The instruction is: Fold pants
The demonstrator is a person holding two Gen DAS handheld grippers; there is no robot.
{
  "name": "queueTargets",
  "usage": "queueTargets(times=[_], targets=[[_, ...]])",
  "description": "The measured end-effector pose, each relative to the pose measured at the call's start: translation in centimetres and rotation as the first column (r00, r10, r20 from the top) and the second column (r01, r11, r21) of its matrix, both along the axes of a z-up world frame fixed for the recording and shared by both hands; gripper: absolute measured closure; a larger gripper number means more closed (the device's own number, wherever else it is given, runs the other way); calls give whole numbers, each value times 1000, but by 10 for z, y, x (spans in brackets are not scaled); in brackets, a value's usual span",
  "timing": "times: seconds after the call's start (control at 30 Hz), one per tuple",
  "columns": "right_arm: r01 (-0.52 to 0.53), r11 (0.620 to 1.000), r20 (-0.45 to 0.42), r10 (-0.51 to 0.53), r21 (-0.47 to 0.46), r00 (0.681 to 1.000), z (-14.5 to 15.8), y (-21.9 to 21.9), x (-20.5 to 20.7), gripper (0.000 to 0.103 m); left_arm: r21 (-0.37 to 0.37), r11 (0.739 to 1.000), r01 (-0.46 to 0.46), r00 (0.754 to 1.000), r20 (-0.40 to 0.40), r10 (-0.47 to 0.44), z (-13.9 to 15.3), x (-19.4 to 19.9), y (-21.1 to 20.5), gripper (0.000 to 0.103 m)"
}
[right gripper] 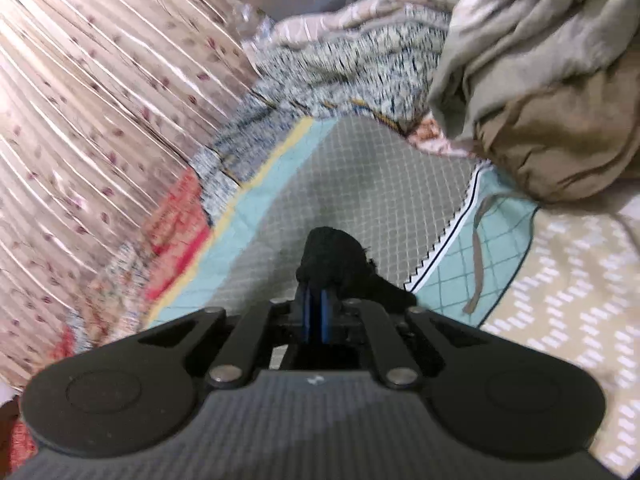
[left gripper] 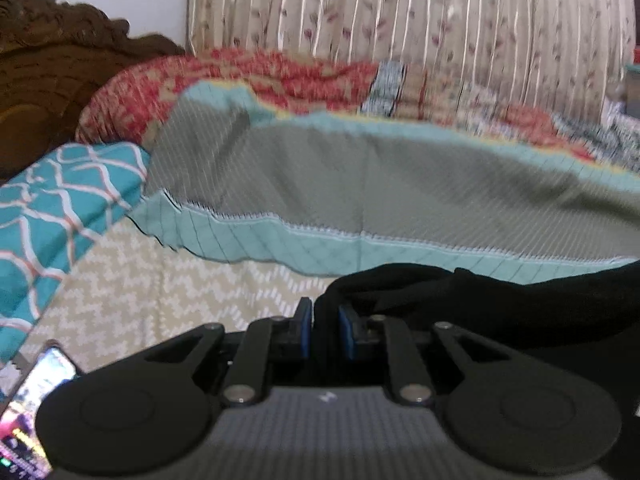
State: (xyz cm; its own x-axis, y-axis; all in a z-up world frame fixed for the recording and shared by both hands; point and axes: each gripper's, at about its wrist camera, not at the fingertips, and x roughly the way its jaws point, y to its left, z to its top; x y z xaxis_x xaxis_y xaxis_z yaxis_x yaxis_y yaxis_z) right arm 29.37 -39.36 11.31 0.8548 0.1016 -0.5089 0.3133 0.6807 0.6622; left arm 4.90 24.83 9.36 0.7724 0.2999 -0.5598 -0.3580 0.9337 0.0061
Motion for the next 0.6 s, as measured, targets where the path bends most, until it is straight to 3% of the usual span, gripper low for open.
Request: queueTargets(times=[0.3,0.6], targets=[[5,1000,97,-7,23,995,40,-58,-142,96,-40,999,37,996,76,-34,26,-93,-22,91],[70,992,79,-78,101,994,14,-109,-290,97,-95,993,73,995,75,-66,10,-172,-42,92]])
